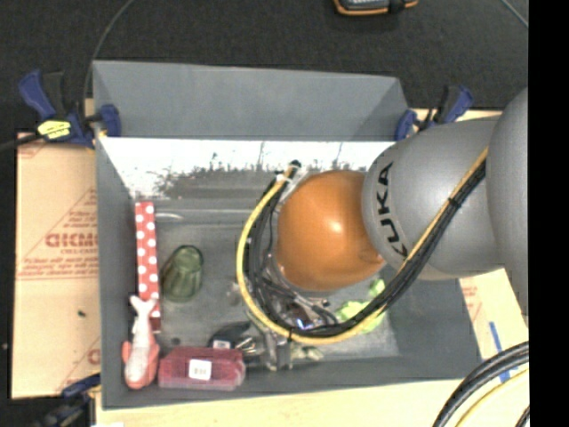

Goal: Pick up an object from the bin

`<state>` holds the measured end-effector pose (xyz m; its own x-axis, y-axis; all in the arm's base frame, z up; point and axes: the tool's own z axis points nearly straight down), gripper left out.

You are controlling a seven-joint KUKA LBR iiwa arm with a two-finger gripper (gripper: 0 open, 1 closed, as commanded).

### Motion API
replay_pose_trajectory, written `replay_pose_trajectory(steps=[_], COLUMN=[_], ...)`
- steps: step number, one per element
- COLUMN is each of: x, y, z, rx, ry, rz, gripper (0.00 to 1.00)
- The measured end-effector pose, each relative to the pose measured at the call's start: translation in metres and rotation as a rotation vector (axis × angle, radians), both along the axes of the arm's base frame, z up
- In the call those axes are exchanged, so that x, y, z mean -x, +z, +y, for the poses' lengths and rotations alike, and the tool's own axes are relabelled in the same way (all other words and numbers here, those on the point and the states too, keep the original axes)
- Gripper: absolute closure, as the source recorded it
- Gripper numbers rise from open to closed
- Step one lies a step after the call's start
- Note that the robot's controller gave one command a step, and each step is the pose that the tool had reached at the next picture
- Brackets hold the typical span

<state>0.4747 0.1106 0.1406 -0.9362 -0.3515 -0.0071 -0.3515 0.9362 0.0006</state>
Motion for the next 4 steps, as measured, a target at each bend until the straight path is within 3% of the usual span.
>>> replay_pose_trajectory(steps=[1, 2, 3, 4], x=[-0.026, -0.007, -0.009, -0.009], y=[-0.041, -0.068, -0.067, -0.067], z=[0.059, -0.064, -0.059, -0.059], rx=[0.004, -0.003, -0.004, -0.004], ry=[-0.253, -0.201, -0.105, -0.106], rz=[0.002, -0.009, -0.007, -0.007], gripper=[0.00, 0.00, 1.00, 1.00])
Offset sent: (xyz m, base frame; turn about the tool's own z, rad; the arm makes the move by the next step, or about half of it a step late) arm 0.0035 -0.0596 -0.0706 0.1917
